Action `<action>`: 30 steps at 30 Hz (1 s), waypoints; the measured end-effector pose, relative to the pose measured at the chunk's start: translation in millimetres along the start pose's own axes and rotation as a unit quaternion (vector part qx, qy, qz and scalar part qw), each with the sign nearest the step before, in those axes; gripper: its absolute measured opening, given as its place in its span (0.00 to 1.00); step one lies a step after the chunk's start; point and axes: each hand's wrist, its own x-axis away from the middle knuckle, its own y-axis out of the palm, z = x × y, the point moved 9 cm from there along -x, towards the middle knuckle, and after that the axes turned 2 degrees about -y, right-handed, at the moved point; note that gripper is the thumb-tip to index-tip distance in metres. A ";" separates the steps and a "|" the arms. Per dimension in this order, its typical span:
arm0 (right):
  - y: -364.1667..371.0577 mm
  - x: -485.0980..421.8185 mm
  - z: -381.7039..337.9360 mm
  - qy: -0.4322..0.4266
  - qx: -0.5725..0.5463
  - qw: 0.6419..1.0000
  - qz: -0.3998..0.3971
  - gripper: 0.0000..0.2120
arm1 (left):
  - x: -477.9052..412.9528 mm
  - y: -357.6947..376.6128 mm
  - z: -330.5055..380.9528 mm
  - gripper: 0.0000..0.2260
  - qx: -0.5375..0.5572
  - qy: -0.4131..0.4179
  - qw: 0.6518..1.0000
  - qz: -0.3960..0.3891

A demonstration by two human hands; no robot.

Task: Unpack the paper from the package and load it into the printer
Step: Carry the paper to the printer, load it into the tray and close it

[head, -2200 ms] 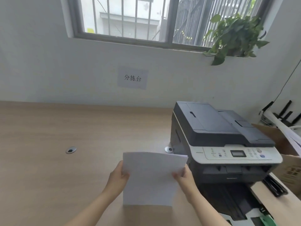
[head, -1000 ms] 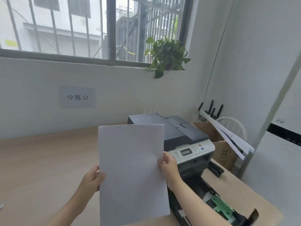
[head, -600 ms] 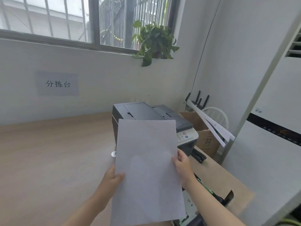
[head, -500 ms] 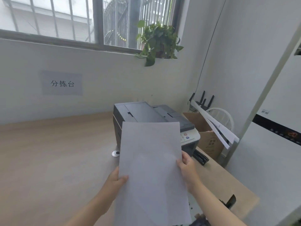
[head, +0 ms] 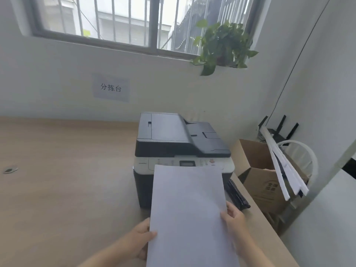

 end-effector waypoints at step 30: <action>-26.9 -69.5 104.0 0.275 0.338 0.899 -0.036 0.13 | -100.2 -10.0 -68.9 0.18 0.077 -0.188 0.976 0.080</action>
